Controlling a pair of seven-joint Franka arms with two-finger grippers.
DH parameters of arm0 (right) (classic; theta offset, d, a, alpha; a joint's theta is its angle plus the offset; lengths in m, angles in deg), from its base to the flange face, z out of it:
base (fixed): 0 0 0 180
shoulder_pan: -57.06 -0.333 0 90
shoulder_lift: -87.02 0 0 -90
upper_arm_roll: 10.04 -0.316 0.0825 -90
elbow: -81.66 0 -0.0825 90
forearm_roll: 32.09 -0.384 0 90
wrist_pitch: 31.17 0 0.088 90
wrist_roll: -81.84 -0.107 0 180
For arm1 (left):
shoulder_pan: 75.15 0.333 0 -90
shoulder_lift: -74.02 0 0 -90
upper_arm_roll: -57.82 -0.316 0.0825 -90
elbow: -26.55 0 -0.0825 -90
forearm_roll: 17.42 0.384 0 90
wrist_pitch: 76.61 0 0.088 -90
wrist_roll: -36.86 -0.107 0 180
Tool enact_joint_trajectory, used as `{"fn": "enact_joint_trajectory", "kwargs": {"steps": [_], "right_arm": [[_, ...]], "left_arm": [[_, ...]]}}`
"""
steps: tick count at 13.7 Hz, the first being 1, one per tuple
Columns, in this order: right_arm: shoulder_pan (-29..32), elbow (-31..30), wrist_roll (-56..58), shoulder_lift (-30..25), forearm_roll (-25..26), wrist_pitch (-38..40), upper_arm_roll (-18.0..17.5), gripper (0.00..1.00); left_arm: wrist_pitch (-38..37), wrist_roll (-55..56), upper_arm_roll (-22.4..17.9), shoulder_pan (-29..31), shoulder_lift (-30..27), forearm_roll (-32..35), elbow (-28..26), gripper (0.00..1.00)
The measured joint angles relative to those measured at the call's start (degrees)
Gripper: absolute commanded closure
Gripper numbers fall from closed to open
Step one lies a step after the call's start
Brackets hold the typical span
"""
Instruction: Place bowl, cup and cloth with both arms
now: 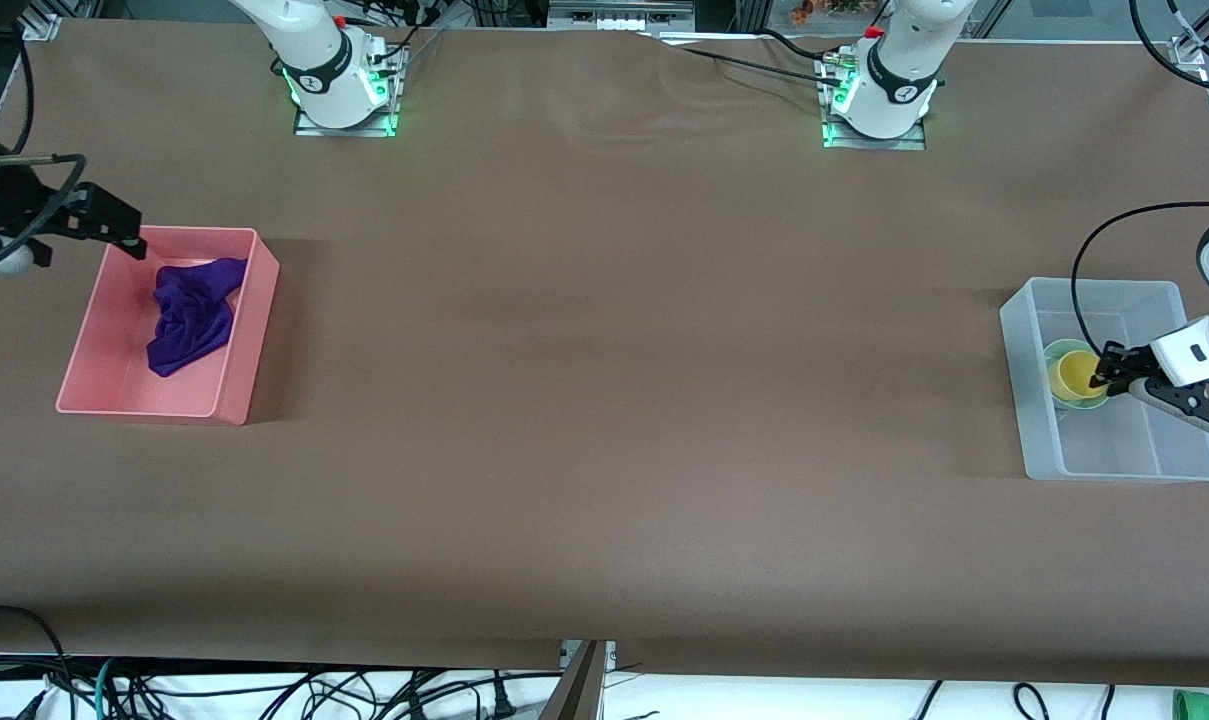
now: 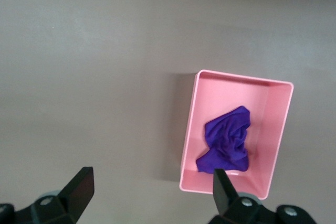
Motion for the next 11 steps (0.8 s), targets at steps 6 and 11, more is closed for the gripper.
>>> {"fn": "enact_joint_trajectory", "kwargs": {"steps": [6, 11], "right_arm": [[0.3, -0.4, -3.4, 0.1, 0.0, 1.8, -1.3, 0.0], [0.5, -0.4, -3.4, 0.2, 0.0, 1.9, -1.3, 0.0]], "left_arm": [[-21.7, 10.4, 11.4, -0.3, -4.8, -1.2, 8.3, 0.0], [-28.7, 26.1, 23.0, -0.7, -5.6, -1.3, 10.1, 0.0]]}}
